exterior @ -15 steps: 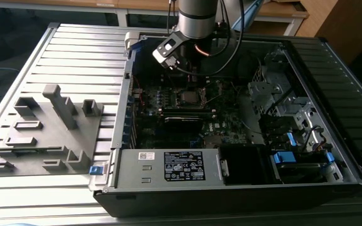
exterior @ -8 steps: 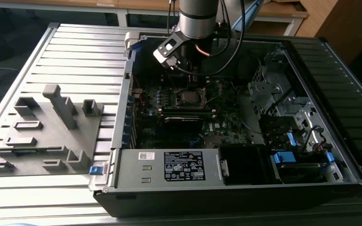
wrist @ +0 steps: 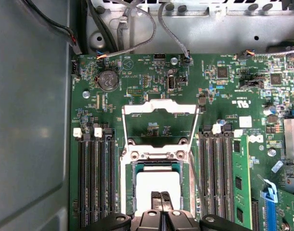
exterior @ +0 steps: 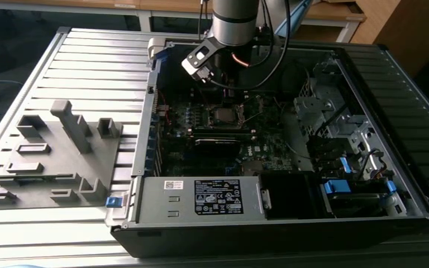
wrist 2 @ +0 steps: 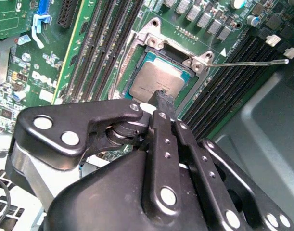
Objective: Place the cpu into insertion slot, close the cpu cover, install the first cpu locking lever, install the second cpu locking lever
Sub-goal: 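Close the cpu cover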
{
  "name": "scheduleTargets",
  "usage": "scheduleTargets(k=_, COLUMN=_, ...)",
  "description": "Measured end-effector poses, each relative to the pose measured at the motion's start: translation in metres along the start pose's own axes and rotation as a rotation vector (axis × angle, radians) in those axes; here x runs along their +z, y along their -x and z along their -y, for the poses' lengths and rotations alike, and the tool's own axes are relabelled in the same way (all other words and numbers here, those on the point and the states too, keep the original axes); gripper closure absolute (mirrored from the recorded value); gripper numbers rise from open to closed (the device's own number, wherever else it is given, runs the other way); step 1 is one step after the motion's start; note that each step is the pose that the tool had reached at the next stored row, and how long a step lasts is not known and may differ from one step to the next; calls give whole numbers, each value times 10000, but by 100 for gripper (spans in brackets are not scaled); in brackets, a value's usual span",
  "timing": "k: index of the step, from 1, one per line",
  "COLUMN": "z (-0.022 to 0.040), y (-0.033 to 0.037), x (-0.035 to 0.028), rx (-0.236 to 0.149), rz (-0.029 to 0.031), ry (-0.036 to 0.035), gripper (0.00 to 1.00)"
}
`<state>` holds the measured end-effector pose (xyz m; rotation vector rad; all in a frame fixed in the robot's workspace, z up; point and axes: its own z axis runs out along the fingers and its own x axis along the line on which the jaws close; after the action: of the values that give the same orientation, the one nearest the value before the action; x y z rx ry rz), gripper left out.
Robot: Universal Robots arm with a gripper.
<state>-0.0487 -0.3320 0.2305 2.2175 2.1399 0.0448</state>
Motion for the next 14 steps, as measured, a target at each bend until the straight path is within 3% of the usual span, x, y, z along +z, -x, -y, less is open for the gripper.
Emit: scheduleTargets(k=14, z=-1, y=0, x=-19, rx=0, rz=-1, ry=1, gripper=89)
